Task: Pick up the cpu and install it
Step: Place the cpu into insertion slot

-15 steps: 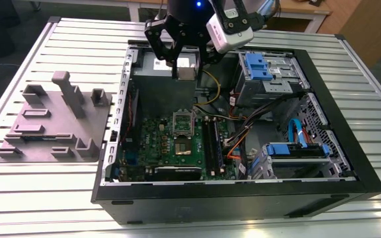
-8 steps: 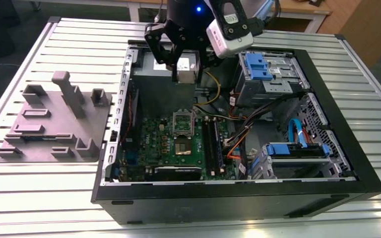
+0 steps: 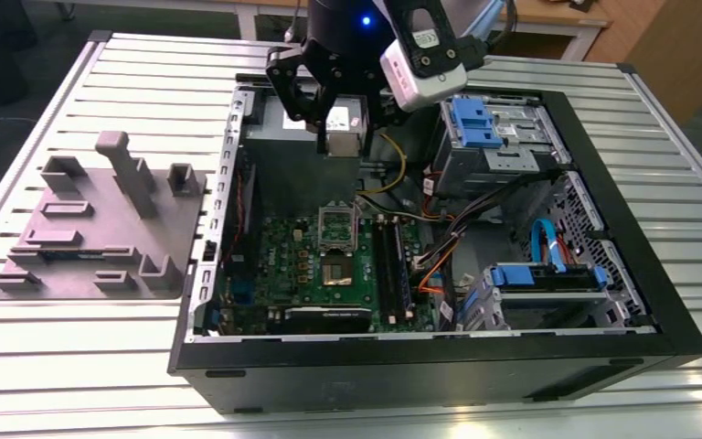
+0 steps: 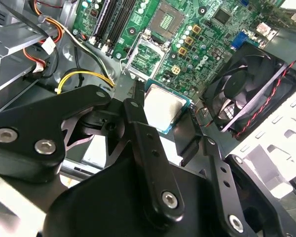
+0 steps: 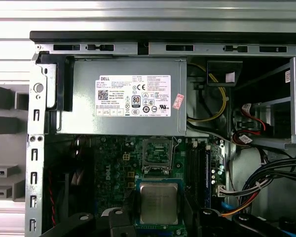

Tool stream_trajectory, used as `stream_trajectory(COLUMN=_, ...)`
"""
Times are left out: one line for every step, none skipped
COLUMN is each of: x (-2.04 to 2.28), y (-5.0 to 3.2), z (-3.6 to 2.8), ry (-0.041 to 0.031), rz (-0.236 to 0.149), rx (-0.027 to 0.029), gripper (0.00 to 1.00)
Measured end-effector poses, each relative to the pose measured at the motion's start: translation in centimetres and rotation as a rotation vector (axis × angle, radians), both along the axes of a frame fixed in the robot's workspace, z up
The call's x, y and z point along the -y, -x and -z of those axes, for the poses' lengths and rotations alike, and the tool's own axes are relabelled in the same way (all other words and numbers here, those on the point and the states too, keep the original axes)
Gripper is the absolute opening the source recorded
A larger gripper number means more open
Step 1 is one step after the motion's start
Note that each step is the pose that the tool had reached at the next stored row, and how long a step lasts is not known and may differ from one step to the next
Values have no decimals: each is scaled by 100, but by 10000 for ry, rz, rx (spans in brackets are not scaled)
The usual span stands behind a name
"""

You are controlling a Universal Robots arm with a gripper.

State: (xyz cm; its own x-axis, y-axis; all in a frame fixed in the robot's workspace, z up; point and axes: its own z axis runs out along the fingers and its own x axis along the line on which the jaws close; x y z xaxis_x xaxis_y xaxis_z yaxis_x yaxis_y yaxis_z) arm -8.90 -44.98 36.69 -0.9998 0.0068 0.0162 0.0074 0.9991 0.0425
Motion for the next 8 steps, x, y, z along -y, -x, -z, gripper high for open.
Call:
stream_trajectory(x=0, y=0, z=1, ry=-1, rz=0, rx=1, gripper=47)
stream_trajectory(x=1, y=0, z=1, ry=-1, rz=0, rx=1, gripper=47)
stream_trajectory(x=2, y=0, z=1, ry=-2, rz=0, rx=1, gripper=47)
stream_trajectory(x=2, y=0, z=1, ry=-1, rz=0, rx=0, gripper=47)
stream_trajectory(x=3, y=0, z=2, ry=-1, rz=0, rx=1, gripper=47)
stream_trajectory(x=5, y=0, z=5, ry=-4, rz=-1, rx=1, gripper=47)
stream_trajectory(x=7, y=0, z=7, ry=-4, rz=0, rx=2, gripper=47)
stream_trajectory(x=10, y=0, z=9, ry=-2, rz=0, rx=1, gripper=47)
